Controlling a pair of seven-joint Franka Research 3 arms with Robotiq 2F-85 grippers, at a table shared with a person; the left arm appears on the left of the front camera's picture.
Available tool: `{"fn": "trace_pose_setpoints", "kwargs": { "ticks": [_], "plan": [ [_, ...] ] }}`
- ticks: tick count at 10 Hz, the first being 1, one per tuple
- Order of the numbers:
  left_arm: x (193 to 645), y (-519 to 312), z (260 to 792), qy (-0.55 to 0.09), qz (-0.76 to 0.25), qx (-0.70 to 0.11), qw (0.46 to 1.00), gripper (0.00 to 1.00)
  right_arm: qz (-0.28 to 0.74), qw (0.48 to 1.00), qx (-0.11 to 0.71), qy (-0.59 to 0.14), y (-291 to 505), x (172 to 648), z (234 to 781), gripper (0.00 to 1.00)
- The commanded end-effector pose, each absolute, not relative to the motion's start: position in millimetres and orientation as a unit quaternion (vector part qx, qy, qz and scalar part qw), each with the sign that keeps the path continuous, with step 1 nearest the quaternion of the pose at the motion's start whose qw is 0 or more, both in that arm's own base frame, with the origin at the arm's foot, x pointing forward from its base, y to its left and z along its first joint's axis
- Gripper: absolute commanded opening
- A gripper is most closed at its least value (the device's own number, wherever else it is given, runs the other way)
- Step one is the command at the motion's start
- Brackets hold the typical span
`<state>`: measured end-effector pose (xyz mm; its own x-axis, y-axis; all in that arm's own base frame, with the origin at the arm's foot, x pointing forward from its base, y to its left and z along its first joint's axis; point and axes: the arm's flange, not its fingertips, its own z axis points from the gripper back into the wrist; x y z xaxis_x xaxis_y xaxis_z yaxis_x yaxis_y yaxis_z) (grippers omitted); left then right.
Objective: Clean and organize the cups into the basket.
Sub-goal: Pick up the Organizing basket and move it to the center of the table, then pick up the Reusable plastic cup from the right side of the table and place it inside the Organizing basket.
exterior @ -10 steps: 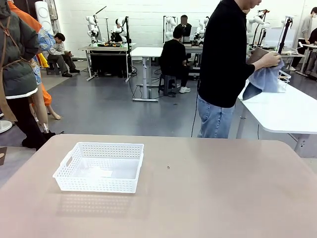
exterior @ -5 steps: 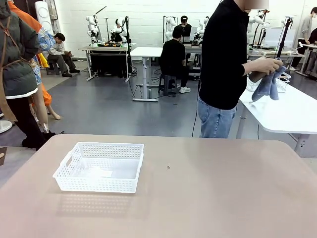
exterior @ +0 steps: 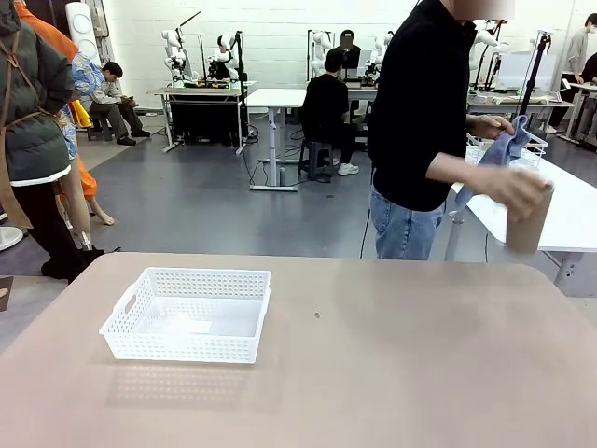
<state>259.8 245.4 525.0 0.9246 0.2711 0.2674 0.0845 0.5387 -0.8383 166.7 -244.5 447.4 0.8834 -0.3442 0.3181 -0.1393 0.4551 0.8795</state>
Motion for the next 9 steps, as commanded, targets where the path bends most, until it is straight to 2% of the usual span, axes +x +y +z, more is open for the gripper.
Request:
{"fn": "trace_pose_setpoints", "kwargs": {
  "ticks": [1,9],
  "plan": [
    [258.3,246.0,525.3,-0.185,0.054,-0.474,0.859,1.0,-0.058,0.814,0.525,-0.244,-245.4,168.3,448.8,1.0],
    [258.3,246.0,525.3,-0.185,0.054,-0.474,0.859,1.0,-0.058,0.814,0.525,-0.244,-245.4,168.3,448.8,1.0]
  ]
}}
